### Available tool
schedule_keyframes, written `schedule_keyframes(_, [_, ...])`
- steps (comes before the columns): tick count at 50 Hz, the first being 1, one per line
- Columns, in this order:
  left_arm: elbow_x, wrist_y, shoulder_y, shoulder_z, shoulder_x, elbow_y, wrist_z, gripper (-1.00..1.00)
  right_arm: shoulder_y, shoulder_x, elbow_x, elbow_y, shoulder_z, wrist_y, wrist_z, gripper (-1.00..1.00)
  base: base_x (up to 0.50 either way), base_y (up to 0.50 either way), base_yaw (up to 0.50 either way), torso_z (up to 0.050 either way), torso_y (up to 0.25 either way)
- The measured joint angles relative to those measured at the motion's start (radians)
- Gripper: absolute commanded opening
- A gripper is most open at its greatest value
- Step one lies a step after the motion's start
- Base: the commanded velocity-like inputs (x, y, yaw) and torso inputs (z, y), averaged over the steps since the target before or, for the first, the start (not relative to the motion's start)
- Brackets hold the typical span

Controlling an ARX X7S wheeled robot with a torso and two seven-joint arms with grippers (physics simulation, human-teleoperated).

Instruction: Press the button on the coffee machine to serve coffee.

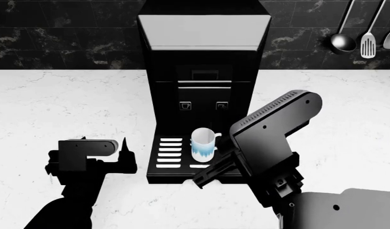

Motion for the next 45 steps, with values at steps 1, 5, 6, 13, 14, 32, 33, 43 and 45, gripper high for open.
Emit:
schedule_keyframes(1, [-0.001, 0.000, 0.000, 0.000, 0.000, 0.000, 0.000, 1.00, 0.003, 0.001, 0.008, -0.006, 0.000, 0.003, 0.004, -1.00, 0.00, 0.00, 0.00, 0.000, 0.000])
schedule_keyframes(5, [-0.002, 0.000, 0.000, -0.001, -0.002, 0.001, -0.001, 1.00, 0.026, 0.007, 0.057, -0.036, 0.005, 0.018, 0.040, -1.00, 0.00, 0.00, 0.00, 0.000, 0.000])
schedule_keyframes(6, [-0.002, 0.001, 0.000, -0.001, -0.002, 0.001, -0.001, 1.00, 0.032, 0.009, 0.070, -0.044, 0.007, 0.023, 0.050, -1.00, 0.00, 0.00, 0.00, 0.000, 0.000])
schedule_keyframes(13, [-0.004, 0.001, -0.001, 0.000, -0.003, 0.002, -0.004, 1.00, 0.073, 0.017, 0.141, -0.090, 0.015, 0.052, 0.123, -1.00, 0.00, 0.00, 0.00, 0.000, 0.000])
schedule_keyframes(14, [-0.004, 0.001, -0.001, 0.000, -0.003, 0.002, -0.004, 1.00, 0.080, 0.018, 0.151, -0.095, 0.015, 0.057, 0.134, -1.00, 0.00, 0.00, 0.00, 0.000, 0.000])
schedule_keyframes(32, [-0.012, 0.007, 0.009, -0.008, -0.012, 0.012, -0.007, 1.00, 0.125, 0.268, 0.175, -0.204, -0.061, -0.125, 0.269, -1.00, 0.00, 0.00, 0.00, 0.000, 0.000])
schedule_keyframes(33, [-0.012, 0.008, 0.009, -0.008, -0.012, 0.012, -0.008, 1.00, 0.145, 0.291, 0.164, -0.207, -0.099, -0.154, 0.273, -1.00, 0.00, 0.00, 0.00, 0.000, 0.000])
schedule_keyframes(43, [-0.015, 0.012, 0.012, -0.008, -0.015, 0.012, -0.009, 1.00, 0.354, 0.466, 0.059, -0.217, -0.503, -0.420, 0.328, -1.00, 0.00, 0.00, 0.00, 0.000, 0.000])
schedule_keyframes(45, [-0.015, 0.012, 0.012, -0.008, -0.015, 0.012, -0.010, 1.00, 0.362, 0.490, 0.031, -0.207, -0.561, -0.472, 0.331, -1.00, 0.00, 0.00, 0.00, 0.000, 0.000])
